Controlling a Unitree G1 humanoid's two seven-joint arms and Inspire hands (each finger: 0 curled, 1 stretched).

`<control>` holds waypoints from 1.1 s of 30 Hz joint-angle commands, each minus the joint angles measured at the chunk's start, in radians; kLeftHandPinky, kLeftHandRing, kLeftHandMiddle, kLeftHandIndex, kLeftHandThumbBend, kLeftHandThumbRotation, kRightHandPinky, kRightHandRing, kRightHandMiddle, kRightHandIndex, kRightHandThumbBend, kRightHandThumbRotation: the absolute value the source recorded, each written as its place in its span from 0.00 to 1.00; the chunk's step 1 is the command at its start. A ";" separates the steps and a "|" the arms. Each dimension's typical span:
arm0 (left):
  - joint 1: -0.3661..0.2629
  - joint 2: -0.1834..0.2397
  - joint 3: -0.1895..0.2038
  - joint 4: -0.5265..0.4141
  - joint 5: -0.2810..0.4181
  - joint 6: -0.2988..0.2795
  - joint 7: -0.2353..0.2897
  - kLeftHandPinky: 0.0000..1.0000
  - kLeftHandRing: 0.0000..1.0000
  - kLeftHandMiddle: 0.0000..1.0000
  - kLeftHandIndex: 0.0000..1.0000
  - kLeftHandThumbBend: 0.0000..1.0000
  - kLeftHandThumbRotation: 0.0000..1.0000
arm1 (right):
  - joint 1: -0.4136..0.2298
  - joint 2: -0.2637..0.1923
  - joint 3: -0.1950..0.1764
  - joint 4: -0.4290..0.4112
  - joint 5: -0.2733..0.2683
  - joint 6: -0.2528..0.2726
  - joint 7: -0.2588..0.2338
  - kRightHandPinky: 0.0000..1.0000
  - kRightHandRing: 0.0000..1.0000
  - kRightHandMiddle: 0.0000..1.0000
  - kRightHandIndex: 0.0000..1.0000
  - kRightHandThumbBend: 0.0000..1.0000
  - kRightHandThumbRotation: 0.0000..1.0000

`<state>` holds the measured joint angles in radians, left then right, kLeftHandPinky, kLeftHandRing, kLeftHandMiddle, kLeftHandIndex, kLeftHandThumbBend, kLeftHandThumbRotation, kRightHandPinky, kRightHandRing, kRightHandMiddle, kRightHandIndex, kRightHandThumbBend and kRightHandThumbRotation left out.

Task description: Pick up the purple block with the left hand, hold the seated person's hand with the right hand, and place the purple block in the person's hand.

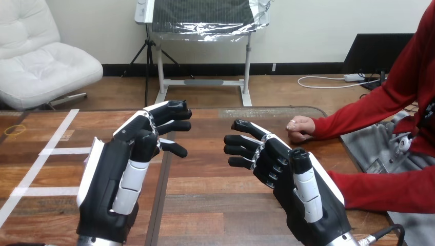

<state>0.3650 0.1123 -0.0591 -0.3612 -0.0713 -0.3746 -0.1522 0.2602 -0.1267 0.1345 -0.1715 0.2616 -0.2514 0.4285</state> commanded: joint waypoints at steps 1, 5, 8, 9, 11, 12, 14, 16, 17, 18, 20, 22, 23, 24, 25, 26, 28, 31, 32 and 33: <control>-0.045 -0.015 0.009 -0.008 0.014 -0.023 0.015 0.50 0.69 0.72 0.70 0.74 0.95 | -0.046 -0.006 -0.020 -0.054 0.019 -0.009 0.007 0.80 0.82 0.82 0.86 0.83 1.00; -0.061 0.000 0.026 0.021 0.087 -0.052 0.037 0.51 0.68 0.71 0.69 0.72 0.93 | -0.047 -0.005 -0.020 -0.050 0.017 -0.012 0.007 0.79 0.82 0.81 0.86 0.84 1.00; -0.074 0.034 0.045 0.041 0.170 -0.066 0.055 0.53 0.68 0.71 0.70 0.71 0.87 | -0.047 -0.005 -0.020 -0.049 0.018 -0.010 0.010 0.79 0.82 0.81 0.85 0.84 1.00; -0.078 0.044 0.052 0.046 0.199 -0.067 0.062 0.54 0.68 0.72 0.71 0.72 0.84 | -0.048 -0.005 -0.020 -0.048 0.019 -0.010 0.011 0.79 0.82 0.81 0.85 0.84 1.00; -0.087 0.059 0.068 0.053 0.252 -0.063 0.079 0.56 0.69 0.73 0.72 0.73 0.73 | -0.049 -0.005 -0.020 -0.046 0.021 -0.010 0.014 0.79 0.82 0.81 0.85 0.84 1.00; -0.091 0.061 0.075 0.056 0.271 -0.059 0.086 0.56 0.69 0.73 0.72 0.76 0.68 | -0.050 -0.005 -0.020 -0.045 0.021 -0.010 0.015 0.79 0.82 0.81 0.85 0.84 1.00; -0.101 0.073 0.089 0.059 0.313 -0.044 0.098 0.56 0.70 0.73 0.72 0.79 0.59 | -0.051 -0.004 -0.020 -0.043 0.020 -0.009 0.015 0.79 0.82 0.81 0.85 0.84 1.00; -0.108 0.084 0.098 0.061 0.344 -0.031 0.105 0.57 0.70 0.74 0.73 0.84 0.51 | -0.051 -0.004 -0.021 -0.043 0.019 -0.008 0.016 0.79 0.82 0.81 0.85 0.84 1.00; -0.117 0.095 0.107 0.064 0.362 -0.022 0.108 0.57 0.71 0.74 0.73 0.85 0.48 | -0.050 -0.003 -0.020 -0.044 0.018 -0.006 0.015 0.79 0.82 0.81 0.85 0.84 1.00; -0.124 0.102 0.112 0.067 0.372 -0.017 0.110 0.57 0.71 0.75 0.73 0.90 0.43 | -0.050 -0.002 -0.020 -0.043 0.018 -0.006 0.015 0.79 0.82 0.81 0.85 0.84 1.00; -0.201 0.179 0.160 0.119 0.452 0.022 0.122 0.58 0.73 0.78 0.75 0.95 0.36 | -0.054 0.001 -0.020 -0.034 0.014 -0.012 0.017 0.78 0.83 0.81 0.85 0.84 1.00; -0.243 0.221 0.182 0.149 0.491 0.046 0.124 0.58 0.74 0.79 0.77 0.93 0.39 | -0.056 0.003 -0.020 -0.029 0.012 -0.015 0.017 0.78 0.83 0.81 0.85 0.84 1.00; -0.252 0.229 0.185 0.157 0.499 0.052 0.122 0.59 0.76 0.81 0.78 0.91 0.42 | -0.056 0.004 -0.020 -0.028 0.012 -0.015 0.016 0.78 0.82 0.81 0.85 0.84 1.00; -0.258 0.235 0.187 0.161 0.505 0.057 0.121 0.60 0.77 0.82 0.79 0.90 0.43 | -0.056 0.004 -0.020 -0.028 0.011 -0.015 0.016 0.78 0.82 0.81 0.85 0.84 1.00; -0.273 0.253 0.190 0.178 0.519 0.062 0.120 0.60 0.77 0.82 0.80 0.89 0.43 | -0.057 0.005 -0.021 -0.027 0.011 -0.016 0.015 0.78 0.82 0.81 0.85 0.84 1.00; -0.283 0.264 0.191 0.189 0.529 0.064 0.121 0.61 0.78 0.83 0.80 0.88 0.44 | -0.057 0.005 -0.021 -0.026 0.010 -0.016 0.015 0.78 0.82 0.81 0.85 0.84 1.00; -0.310 0.291 0.191 0.223 0.544 0.063 0.125 0.62 0.78 0.83 0.81 0.86 0.46 | -0.058 0.006 -0.021 -0.023 0.009 -0.019 0.016 0.78 0.82 0.81 0.85 0.84 1.00; -0.351 0.326 0.189 0.279 0.556 0.060 0.129 0.63 0.79 0.84 0.82 0.84 0.48 | -0.059 0.007 -0.021 -0.019 0.008 -0.025 0.017 0.78 0.82 0.81 0.84 0.84 1.00; -0.363 0.334 0.188 0.295 0.558 0.063 0.128 0.63 0.80 0.84 0.83 0.84 0.48 | -0.060 0.008 -0.021 -0.018 0.007 -0.028 0.018 0.78 0.82 0.81 0.84 0.84 1.00; -0.372 0.341 0.186 0.307 0.559 0.064 0.128 0.64 0.80 0.85 0.83 0.84 0.49 | -0.060 0.008 -0.021 -0.017 0.006 -0.029 0.018 0.78 0.82 0.81 0.84 0.84 1.00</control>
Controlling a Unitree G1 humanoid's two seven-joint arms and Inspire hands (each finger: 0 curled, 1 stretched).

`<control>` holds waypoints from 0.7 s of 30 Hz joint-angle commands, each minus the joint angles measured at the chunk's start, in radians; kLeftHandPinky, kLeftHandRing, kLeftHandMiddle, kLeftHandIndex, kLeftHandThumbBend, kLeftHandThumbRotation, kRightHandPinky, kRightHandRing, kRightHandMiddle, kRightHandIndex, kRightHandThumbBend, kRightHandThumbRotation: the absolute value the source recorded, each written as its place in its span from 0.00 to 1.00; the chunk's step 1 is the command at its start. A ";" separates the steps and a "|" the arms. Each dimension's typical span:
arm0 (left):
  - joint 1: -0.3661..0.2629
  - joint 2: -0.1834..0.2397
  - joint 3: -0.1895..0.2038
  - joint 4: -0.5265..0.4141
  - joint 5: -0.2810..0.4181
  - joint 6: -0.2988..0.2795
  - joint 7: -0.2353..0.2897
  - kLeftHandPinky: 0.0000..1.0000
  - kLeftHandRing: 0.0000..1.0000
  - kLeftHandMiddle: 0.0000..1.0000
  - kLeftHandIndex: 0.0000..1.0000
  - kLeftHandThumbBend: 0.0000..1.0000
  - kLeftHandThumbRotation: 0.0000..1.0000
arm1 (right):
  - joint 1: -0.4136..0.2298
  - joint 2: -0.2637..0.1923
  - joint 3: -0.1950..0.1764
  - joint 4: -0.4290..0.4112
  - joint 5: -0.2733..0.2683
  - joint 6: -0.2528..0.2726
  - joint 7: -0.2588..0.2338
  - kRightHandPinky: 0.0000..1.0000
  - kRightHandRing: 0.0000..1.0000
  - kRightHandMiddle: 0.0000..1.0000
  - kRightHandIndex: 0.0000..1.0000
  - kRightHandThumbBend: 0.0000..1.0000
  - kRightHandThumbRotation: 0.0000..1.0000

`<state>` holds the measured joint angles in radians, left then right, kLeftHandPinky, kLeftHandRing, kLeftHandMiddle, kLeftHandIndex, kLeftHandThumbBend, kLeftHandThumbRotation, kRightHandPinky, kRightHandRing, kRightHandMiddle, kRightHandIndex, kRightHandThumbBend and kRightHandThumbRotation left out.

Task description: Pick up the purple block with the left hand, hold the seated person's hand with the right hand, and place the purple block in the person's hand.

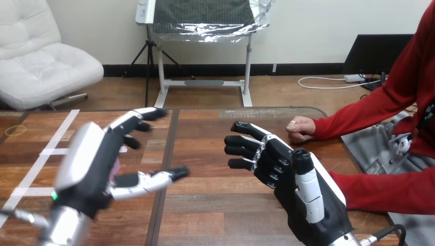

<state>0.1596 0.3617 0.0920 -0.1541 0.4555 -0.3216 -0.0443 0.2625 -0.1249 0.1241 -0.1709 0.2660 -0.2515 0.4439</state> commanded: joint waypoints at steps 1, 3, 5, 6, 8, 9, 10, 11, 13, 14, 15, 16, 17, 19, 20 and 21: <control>-0.186 0.105 0.032 0.124 0.040 0.014 0.020 0.64 0.80 0.85 0.83 0.84 0.49 | -0.063 0.006 -0.010 -0.017 0.004 -0.028 0.004 0.78 0.82 0.81 0.84 0.83 1.00; -0.208 0.120 0.027 0.152 0.048 0.015 0.023 0.64 0.80 0.85 0.83 0.84 0.49 | -0.063 0.007 -0.011 -0.018 0.007 -0.026 0.005 0.78 0.82 0.81 0.84 0.83 1.00; -0.241 0.139 0.020 0.196 0.062 0.015 0.031 0.64 0.80 0.84 0.83 0.85 0.48 | -0.063 0.007 -0.011 -0.019 0.009 -0.024 0.006 0.78 0.82 0.81 0.84 0.83 1.00; -0.249 0.144 0.018 0.209 0.065 0.014 0.034 0.64 0.79 0.84 0.83 0.85 0.48 | -0.062 0.007 -0.011 -0.019 0.009 -0.023 0.006 0.78 0.82 0.81 0.84 0.83 1.00; -0.282 0.161 0.008 0.254 0.077 0.012 0.043 0.64 0.79 0.84 0.82 0.86 0.47 | -0.062 0.007 -0.011 -0.020 0.011 -0.022 0.008 0.78 0.82 0.81 0.84 0.83 1.00; -0.290 0.166 0.005 0.267 0.079 0.010 0.046 0.64 0.79 0.84 0.82 0.86 0.47 | -0.062 0.007 -0.011 -0.020 0.012 -0.021 0.008 0.78 0.82 0.81 0.84 0.84 1.00; -0.310 0.176 -0.001 0.295 0.090 0.008 0.051 0.64 0.78 0.83 0.82 0.86 0.47 | -0.062 0.007 -0.011 -0.022 0.011 -0.021 0.009 0.78 0.82 0.81 0.84 0.84 1.00; -0.323 0.183 -0.006 0.314 0.096 0.005 0.056 0.64 0.78 0.83 0.82 0.86 0.47 | -0.062 0.007 -0.011 -0.023 0.011 -0.021 0.009 0.78 0.82 0.81 0.84 0.84 1.00; -0.350 0.196 -0.017 0.353 0.113 0.005 0.064 0.64 0.78 0.83 0.81 0.87 0.47 | -0.062 0.007 -0.012 -0.021 0.010 -0.024 0.009 0.78 0.82 0.81 0.84 0.84 1.00; -0.361 0.201 -0.022 0.370 0.121 0.006 0.067 0.64 0.78 0.83 0.81 0.87 0.47 | -0.062 0.008 -0.012 -0.020 0.009 -0.025 0.009 0.78 0.82 0.81 0.84 0.84 1.00; -0.383 0.210 -0.031 0.400 0.133 0.010 0.071 0.64 0.78 0.83 0.81 0.87 0.47 | -0.062 0.007 -0.013 -0.020 0.008 -0.026 0.009 0.78 0.82 0.81 0.84 0.84 1.00; -0.398 0.215 -0.038 0.421 0.142 0.012 0.074 0.64 0.78 0.83 0.81 0.87 0.47 | -0.062 0.006 -0.013 -0.020 0.008 -0.027 0.010 0.78 0.81 0.81 0.84 0.84 1.00; -0.406 0.218 -0.041 0.434 0.146 0.012 0.077 0.64 0.78 0.83 0.81 0.87 0.47 | -0.062 0.006 -0.013 -0.020 0.008 -0.027 0.011 0.77 0.81 0.81 0.84 0.84 1.00; -0.434 0.226 -0.053 0.475 0.162 0.016 0.080 0.64 0.78 0.83 0.81 0.88 0.48 | -0.061 0.006 -0.015 -0.021 0.007 -0.027 0.010 0.77 0.81 0.80 0.84 0.84 1.00; -0.442 0.228 -0.056 0.487 0.166 0.016 0.082 0.64 0.78 0.83 0.81 0.88 0.48 | -0.060 0.006 -0.015 -0.022 0.007 -0.028 0.010 0.77 0.81 0.80 0.84 0.84 1.00; -0.459 0.234 -0.065 0.510 0.179 0.020 0.085 0.65 0.79 0.83 0.81 0.88 0.48 | -0.060 0.007 -0.016 -0.021 0.008 -0.029 0.010 0.77 0.81 0.80 0.84 0.84 1.00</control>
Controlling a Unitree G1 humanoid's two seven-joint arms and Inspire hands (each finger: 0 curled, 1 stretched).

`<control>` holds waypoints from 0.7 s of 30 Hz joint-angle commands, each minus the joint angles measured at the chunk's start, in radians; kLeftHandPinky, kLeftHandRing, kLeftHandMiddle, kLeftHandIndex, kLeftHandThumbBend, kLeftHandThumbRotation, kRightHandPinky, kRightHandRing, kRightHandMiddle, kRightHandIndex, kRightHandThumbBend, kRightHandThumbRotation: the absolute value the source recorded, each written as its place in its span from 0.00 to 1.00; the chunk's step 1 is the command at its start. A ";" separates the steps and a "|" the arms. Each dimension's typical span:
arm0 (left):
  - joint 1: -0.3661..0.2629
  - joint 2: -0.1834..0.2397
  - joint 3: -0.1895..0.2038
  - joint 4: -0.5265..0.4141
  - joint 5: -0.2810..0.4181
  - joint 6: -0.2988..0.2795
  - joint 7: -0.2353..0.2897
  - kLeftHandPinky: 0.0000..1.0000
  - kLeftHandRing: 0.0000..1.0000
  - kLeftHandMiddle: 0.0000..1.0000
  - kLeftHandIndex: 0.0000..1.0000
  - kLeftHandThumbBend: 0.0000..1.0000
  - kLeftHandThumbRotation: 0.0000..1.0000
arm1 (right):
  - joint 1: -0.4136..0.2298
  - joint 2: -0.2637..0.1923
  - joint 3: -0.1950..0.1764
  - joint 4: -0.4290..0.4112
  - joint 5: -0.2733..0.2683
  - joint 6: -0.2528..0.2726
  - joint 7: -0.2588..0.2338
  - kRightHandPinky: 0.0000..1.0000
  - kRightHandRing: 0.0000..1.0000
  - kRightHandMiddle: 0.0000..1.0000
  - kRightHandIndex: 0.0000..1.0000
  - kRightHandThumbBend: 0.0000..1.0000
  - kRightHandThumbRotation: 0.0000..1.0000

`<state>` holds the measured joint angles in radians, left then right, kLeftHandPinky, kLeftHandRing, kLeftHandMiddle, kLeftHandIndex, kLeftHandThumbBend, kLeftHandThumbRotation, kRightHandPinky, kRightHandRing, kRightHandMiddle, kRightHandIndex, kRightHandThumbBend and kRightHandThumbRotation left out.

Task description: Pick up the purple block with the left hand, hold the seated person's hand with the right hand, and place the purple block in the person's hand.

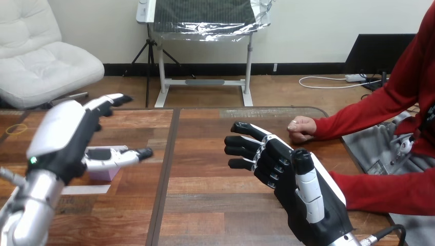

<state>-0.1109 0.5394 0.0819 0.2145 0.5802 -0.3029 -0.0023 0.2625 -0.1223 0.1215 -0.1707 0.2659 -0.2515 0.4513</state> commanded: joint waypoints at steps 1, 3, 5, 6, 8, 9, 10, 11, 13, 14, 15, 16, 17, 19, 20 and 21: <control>-0.199 0.059 -0.060 0.157 0.062 0.003 0.046 0.65 0.79 0.83 0.81 0.88 0.49 | -0.060 0.004 -0.014 -0.021 0.008 -0.030 0.003 0.77 0.81 0.80 0.84 0.83 1.00; -0.223 0.066 -0.073 0.193 0.077 0.004 0.050 0.66 0.79 0.83 0.82 0.88 0.49 | -0.060 0.004 -0.015 -0.021 0.011 -0.030 0.005 0.77 0.81 0.80 0.84 0.83 1.00; -0.241 0.071 -0.082 0.222 0.085 0.001 0.054 0.68 0.80 0.84 0.82 0.87 0.49 | -0.060 0.004 -0.015 -0.021 0.013 -0.030 0.007 0.76 0.81 0.80 0.83 0.82 1.00; -0.257 0.074 -0.090 0.248 0.091 0.001 0.056 0.68 0.80 0.84 0.82 0.87 0.49 | -0.060 0.003 -0.016 -0.022 0.013 -0.029 0.007 0.76 0.80 0.80 0.83 0.82 1.00; -0.276 0.077 -0.099 0.278 0.097 -0.001 0.060 0.70 0.81 0.84 0.82 0.87 0.49 | -0.059 0.002 -0.017 -0.024 0.012 -0.029 0.007 0.76 0.80 0.80 0.83 0.82 1.00; -0.291 0.079 -0.107 0.301 0.104 0.004 0.060 0.70 0.81 0.84 0.82 0.87 0.49 | -0.058 0.001 -0.017 -0.027 0.012 -0.027 0.007 0.76 0.80 0.80 0.83 0.82 1.00; -0.301 0.080 -0.113 0.316 0.109 0.008 0.060 0.72 0.82 0.85 0.82 0.87 0.49 | -0.057 0.001 -0.017 -0.028 0.012 -0.026 0.007 0.75 0.80 0.80 0.83 0.82 1.00; -0.308 0.082 -0.117 0.327 0.111 0.009 0.061 0.73 0.82 0.85 0.82 0.88 0.49 | -0.057 0.000 -0.018 -0.029 0.012 -0.026 0.007 0.75 0.80 0.80 0.83 0.82 1.00; -0.331 0.084 -0.131 0.361 0.122 0.021 0.056 0.76 0.83 0.85 0.83 0.88 0.50 | -0.056 -0.001 -0.018 -0.031 0.014 -0.024 0.008 0.75 0.80 0.80 0.83 0.82 1.00; -0.338 0.085 -0.135 0.372 0.125 0.023 0.056 0.77 0.83 0.85 0.83 0.89 0.50 | -0.056 -0.001 -0.019 -0.031 0.015 -0.024 0.009 0.75 0.80 0.80 0.83 0.82 1.00; -0.351 0.086 -0.143 0.390 0.132 0.027 0.054 0.78 0.83 0.85 0.83 0.89 0.51 | -0.055 -0.003 -0.019 -0.034 0.015 -0.021 0.009 0.75 0.80 0.80 0.83 0.82 1.00; -0.359 0.088 -0.149 0.403 0.136 0.028 0.054 0.79 0.84 0.86 0.83 0.89 0.51 | -0.055 -0.004 -0.019 -0.035 0.014 -0.019 0.008 0.75 0.80 0.80 0.83 0.82 1.00; -0.366 0.089 -0.154 0.413 0.139 0.028 0.054 0.79 0.84 0.86 0.83 0.88 0.51 | -0.055 -0.004 -0.019 -0.036 0.014 -0.017 0.008 0.75 0.80 0.80 0.83 0.82 1.00; -0.388 0.091 -0.169 0.448 0.147 0.031 0.054 0.81 0.84 0.86 0.83 0.88 0.52 | -0.055 -0.005 -0.020 -0.036 0.016 -0.017 0.009 0.75 0.80 0.80 0.83 0.82 1.00; -0.395 0.091 -0.174 0.460 0.149 0.031 0.055 0.81 0.84 0.86 0.84 0.87 0.52 | -0.056 -0.005 -0.020 -0.036 0.016 -0.017 0.010 0.75 0.80 0.80 0.83 0.82 1.00; -0.407 0.090 -0.180 0.480 0.151 0.035 0.051 0.82 0.84 0.86 0.84 0.87 0.52 | -0.056 -0.005 -0.021 -0.036 0.017 -0.018 0.011 0.75 0.80 0.80 0.84 0.82 1.00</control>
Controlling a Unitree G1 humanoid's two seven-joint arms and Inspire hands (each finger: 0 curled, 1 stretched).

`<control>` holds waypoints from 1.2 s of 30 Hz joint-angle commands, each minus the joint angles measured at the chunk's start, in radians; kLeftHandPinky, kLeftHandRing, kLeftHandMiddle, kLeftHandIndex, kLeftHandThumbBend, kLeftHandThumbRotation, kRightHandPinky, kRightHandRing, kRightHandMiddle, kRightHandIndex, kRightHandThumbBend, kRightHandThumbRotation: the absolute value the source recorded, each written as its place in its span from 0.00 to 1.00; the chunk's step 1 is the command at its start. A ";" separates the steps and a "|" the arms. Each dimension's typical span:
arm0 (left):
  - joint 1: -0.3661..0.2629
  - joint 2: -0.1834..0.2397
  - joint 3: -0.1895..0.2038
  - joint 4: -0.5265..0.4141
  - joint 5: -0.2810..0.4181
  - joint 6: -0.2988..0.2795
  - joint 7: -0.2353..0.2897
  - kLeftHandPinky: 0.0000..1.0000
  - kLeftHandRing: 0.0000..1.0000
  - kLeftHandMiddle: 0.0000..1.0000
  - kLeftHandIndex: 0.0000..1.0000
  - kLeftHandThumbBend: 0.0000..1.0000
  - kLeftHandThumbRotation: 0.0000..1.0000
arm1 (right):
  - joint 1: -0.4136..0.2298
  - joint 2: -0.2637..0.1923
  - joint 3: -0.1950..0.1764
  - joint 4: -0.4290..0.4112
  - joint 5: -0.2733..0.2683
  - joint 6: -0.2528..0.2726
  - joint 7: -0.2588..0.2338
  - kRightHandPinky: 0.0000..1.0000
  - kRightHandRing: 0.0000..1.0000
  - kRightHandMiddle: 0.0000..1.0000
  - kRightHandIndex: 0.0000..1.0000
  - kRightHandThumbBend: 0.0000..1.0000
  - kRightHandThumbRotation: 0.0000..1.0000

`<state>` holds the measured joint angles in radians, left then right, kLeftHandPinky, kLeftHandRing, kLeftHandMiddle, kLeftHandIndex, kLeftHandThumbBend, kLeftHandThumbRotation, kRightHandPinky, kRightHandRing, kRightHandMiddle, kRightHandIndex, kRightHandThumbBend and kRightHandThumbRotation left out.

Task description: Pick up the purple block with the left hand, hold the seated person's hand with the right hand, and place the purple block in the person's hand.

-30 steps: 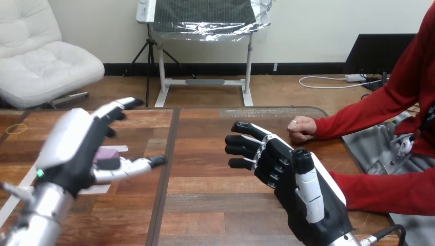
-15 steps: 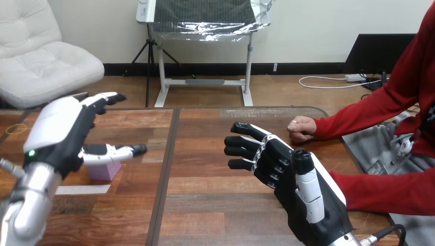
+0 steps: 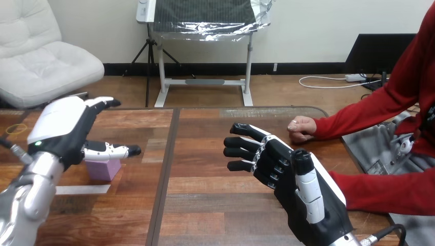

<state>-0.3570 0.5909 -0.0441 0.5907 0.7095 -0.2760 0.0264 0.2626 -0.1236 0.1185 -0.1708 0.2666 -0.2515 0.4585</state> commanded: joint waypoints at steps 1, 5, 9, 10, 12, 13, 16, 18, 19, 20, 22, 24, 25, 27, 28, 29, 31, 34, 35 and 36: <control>-0.169 0.038 -0.058 0.118 0.022 0.009 0.020 0.82 0.84 0.86 0.84 0.86 0.53 | -0.056 -0.004 -0.018 -0.036 0.017 -0.018 0.004 0.75 0.80 0.80 0.84 0.82 1.00; -0.204 0.037 -0.079 0.178 0.024 0.004 0.021 0.83 0.84 0.86 0.84 0.85 0.54 | -0.055 -0.004 -0.020 -0.036 0.015 -0.018 0.004 0.75 0.80 0.80 0.84 0.82 1.00; -0.237 0.034 -0.108 0.233 0.033 0.008 0.020 0.82 0.84 0.86 0.83 0.84 0.56 | -0.055 -0.005 -0.021 -0.038 0.018 -0.012 0.005 0.75 0.80 0.80 0.83 0.82 1.00; -0.245 0.034 -0.115 0.245 0.035 0.010 0.018 0.82 0.84 0.86 0.83 0.83 0.56 | -0.056 -0.005 -0.021 -0.038 0.019 -0.011 0.006 0.75 0.80 0.79 0.83 0.82 1.00; -0.259 0.030 -0.127 0.269 0.036 0.018 0.012 0.82 0.85 0.86 0.84 0.82 0.57 | -0.056 -0.006 -0.021 -0.038 0.021 -0.011 0.007 0.75 0.80 0.79 0.83 0.82 1.00; -0.266 0.028 -0.132 0.279 0.035 0.022 0.009 0.82 0.85 0.86 0.84 0.82 0.57 | -0.057 -0.006 -0.021 -0.037 0.021 -0.011 0.007 0.75 0.80 0.79 0.83 0.82 1.00; -0.287 0.021 -0.149 0.315 0.036 0.032 0.003 0.82 0.85 0.87 0.84 0.81 0.58 | -0.057 -0.006 -0.021 -0.038 0.021 -0.010 0.007 0.75 0.80 0.79 0.83 0.83 1.00; -0.300 0.018 -0.162 0.340 0.038 0.033 0.004 0.82 0.86 0.87 0.84 0.80 0.58 | -0.057 -0.007 -0.020 -0.040 0.020 -0.010 0.007 0.75 0.80 0.79 0.83 0.83 1.00; -0.307 0.017 -0.168 0.351 0.039 0.033 0.006 0.82 0.86 0.87 0.84 0.80 0.58 | -0.057 -0.007 -0.020 -0.040 0.020 -0.010 0.007 0.75 0.80 0.79 0.83 0.83 1.00; -0.312 0.016 -0.173 0.360 0.038 0.032 0.008 0.82 0.86 0.87 0.84 0.80 0.57 | -0.057 -0.008 -0.020 -0.041 0.019 -0.010 0.007 0.75 0.80 0.79 0.83 0.83 1.00; -0.325 0.012 -0.186 0.384 0.039 0.033 0.010 0.82 0.85 0.87 0.84 0.80 0.57 | -0.058 -0.009 -0.021 -0.039 0.019 -0.011 0.008 0.75 0.80 0.79 0.83 0.83 1.00; -0.337 0.009 -0.200 0.408 0.044 0.035 0.014 0.81 0.85 0.86 0.84 0.80 0.56 | -0.059 -0.011 -0.021 -0.040 0.020 -0.010 0.010 0.75 0.80 0.79 0.83 0.83 1.00; -0.343 0.007 -0.208 0.420 0.046 0.036 0.016 0.80 0.85 0.86 0.84 0.81 0.56 | -0.059 -0.011 -0.021 -0.041 0.021 -0.009 0.011 0.75 0.80 0.79 0.83 0.83 1.00; -0.355 0.002 -0.219 0.444 0.047 0.041 0.016 0.80 0.84 0.86 0.83 0.81 0.55 | -0.059 -0.013 -0.021 -0.042 0.023 -0.007 0.012 0.75 0.80 0.79 0.83 0.83 1.00; -0.360 0.000 -0.224 0.453 0.046 0.042 0.016 0.79 0.84 0.86 0.83 0.81 0.54 | -0.059 -0.013 -0.021 -0.043 0.023 -0.006 0.012 0.75 0.80 0.79 0.83 0.83 1.00; -0.364 -0.002 -0.227 0.461 0.044 0.043 0.016 0.79 0.84 0.85 0.83 0.81 0.52 | -0.059 -0.013 -0.021 -0.044 0.024 -0.006 0.012 0.75 0.80 0.79 0.83 0.83 1.00; -0.375 -0.009 -0.235 0.484 0.042 0.049 0.013 0.79 0.84 0.85 0.83 0.81 0.48 | -0.058 -0.014 -0.020 -0.047 0.026 -0.003 0.014 0.76 0.80 0.79 0.83 0.84 1.00; -0.390 -0.018 -0.249 0.512 0.038 0.061 0.005 0.79 0.85 0.86 0.83 0.80 0.40 | -0.060 -0.014 -0.022 -0.047 0.028 -0.001 0.015 0.76 0.80 0.79 0.83 0.84 1.00; -0.394 -0.020 -0.252 0.518 0.036 0.063 0.004 0.80 0.85 0.86 0.83 0.79 0.33 | -0.060 -0.014 -0.022 -0.048 0.029 0.000 0.015 0.76 0.80 0.79 0.83 0.85 1.00; -0.399 -0.024 -0.258 0.528 0.036 0.068 -0.001 0.80 0.85 0.86 0.83 0.79 0.31 | -0.060 -0.014 -0.022 -0.049 0.028 0.000 0.014 0.76 0.80 0.79 0.83 0.85 1.00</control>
<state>-0.6325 0.5797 -0.2705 1.0747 0.7462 -0.2226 0.0209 0.2625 -0.1278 0.1132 -0.1710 0.2766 -0.2506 0.4695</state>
